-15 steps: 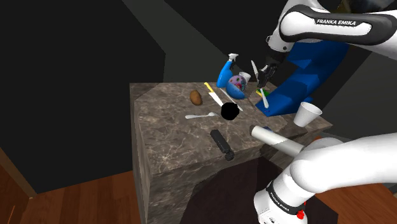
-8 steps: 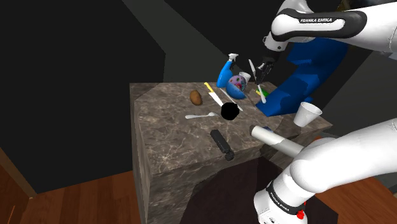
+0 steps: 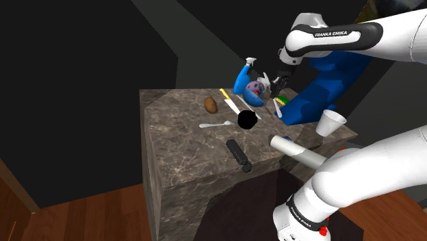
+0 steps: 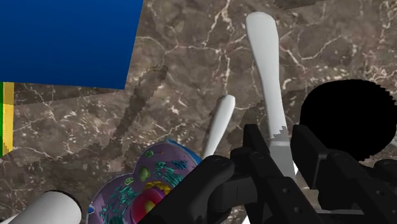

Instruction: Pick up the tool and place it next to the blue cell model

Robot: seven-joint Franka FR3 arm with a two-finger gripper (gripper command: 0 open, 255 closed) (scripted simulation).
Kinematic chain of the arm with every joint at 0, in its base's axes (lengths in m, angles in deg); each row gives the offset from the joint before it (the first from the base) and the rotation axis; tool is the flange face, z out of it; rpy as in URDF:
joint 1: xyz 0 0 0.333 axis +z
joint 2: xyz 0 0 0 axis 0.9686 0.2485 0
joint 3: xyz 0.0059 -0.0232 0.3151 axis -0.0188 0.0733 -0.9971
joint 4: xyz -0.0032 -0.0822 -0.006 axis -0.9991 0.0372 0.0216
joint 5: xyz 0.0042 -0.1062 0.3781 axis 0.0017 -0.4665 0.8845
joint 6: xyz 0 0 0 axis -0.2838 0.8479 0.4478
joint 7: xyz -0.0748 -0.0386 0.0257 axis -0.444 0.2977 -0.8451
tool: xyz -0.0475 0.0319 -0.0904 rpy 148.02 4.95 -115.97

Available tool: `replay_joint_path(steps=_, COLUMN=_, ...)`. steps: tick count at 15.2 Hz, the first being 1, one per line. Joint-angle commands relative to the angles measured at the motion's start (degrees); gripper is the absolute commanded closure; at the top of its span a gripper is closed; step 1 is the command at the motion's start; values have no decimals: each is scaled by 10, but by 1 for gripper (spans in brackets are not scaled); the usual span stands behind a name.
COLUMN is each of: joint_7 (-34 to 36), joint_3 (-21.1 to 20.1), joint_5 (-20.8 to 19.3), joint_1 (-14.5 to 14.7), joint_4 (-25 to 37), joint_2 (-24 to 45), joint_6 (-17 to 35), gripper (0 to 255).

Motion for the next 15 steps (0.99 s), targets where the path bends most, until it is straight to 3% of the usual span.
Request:
replay_joint_path(steps=1, joint_7=0, joint_3=3, joint_5=-2, joint_1=-1, joint_4=-14, joint_2=2, joint_6=16, gripper=255)
replay_joint_path(steps=15, joint_7=5, joint_3=17, joint_5=-7, joint_1=-3, joint_4=-93, joint_2=39, joint_6=132, gripper=255)
